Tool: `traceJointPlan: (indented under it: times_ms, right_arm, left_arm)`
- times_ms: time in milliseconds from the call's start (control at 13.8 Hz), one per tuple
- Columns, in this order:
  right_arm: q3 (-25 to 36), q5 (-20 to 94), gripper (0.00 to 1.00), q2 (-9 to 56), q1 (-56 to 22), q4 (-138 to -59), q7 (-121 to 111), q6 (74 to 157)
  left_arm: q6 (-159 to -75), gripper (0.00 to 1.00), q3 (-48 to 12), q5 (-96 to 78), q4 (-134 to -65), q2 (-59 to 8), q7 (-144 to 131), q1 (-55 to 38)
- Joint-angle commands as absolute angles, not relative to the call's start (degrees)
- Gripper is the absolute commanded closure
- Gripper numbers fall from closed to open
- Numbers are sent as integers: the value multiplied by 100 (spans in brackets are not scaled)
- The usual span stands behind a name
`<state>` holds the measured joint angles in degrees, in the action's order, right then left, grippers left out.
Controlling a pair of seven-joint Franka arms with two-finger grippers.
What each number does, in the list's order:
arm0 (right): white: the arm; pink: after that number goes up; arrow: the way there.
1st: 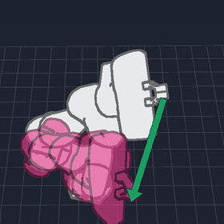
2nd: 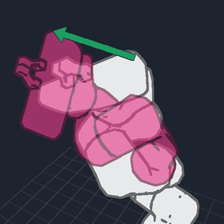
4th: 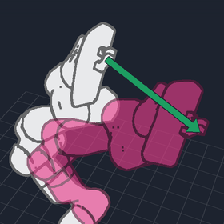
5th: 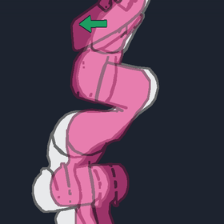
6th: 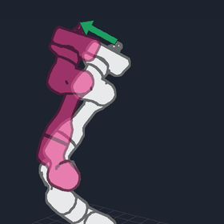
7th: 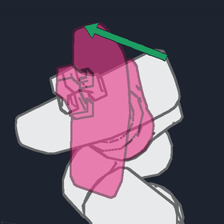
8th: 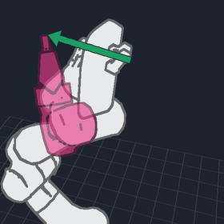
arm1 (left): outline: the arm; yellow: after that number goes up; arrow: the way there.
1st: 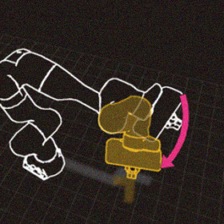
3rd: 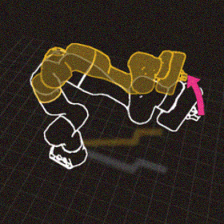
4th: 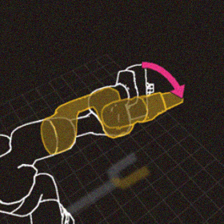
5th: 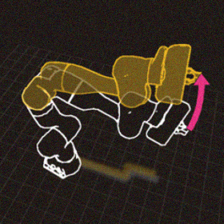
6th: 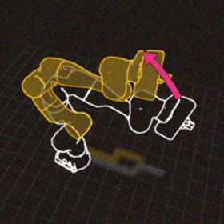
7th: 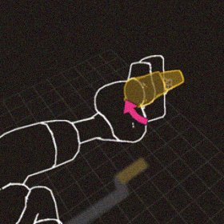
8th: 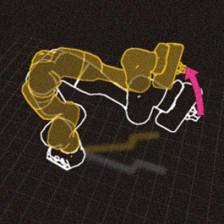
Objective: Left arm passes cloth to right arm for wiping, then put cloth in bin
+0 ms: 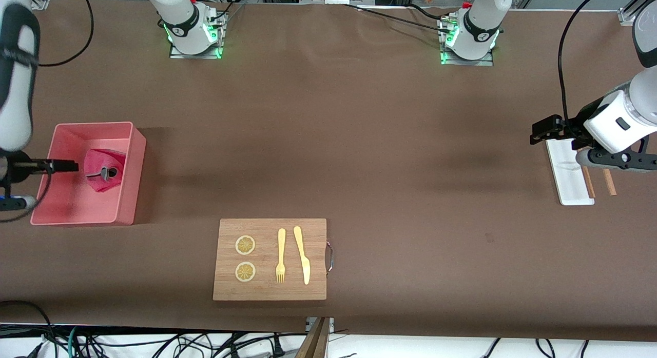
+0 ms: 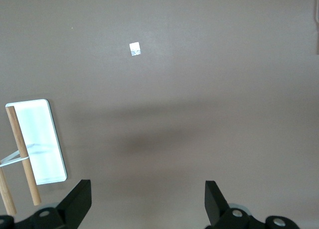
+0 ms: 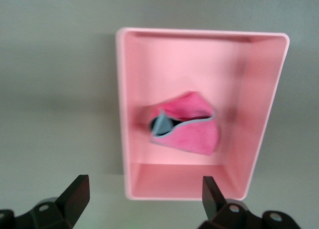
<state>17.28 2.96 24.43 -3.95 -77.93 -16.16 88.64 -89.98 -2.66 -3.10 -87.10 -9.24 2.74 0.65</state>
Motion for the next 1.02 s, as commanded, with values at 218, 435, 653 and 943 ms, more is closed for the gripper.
traceJointPlan:
  times_ms: [218,435,653,943]
  right_arm:
    - [642,176,0,1003,97,-8587,-1415,8903]
    - [642,79,0,686,158,-8552,-1362,9139]
    - [606,123,0,527,193,-8622,-1424,9114]
    - [325,-18,0,457,299,-8613,-1135,8895]
  left_arm:
    - [-8886,0,-246,-413,-8622,-896,290,62]
    - [-8886,0,-255,-413,-8613,-896,290,53]
    - [-8886,0,-255,-413,-8604,-896,290,53]
    - [-8886,0,-255,-413,-8604,-896,308,61]
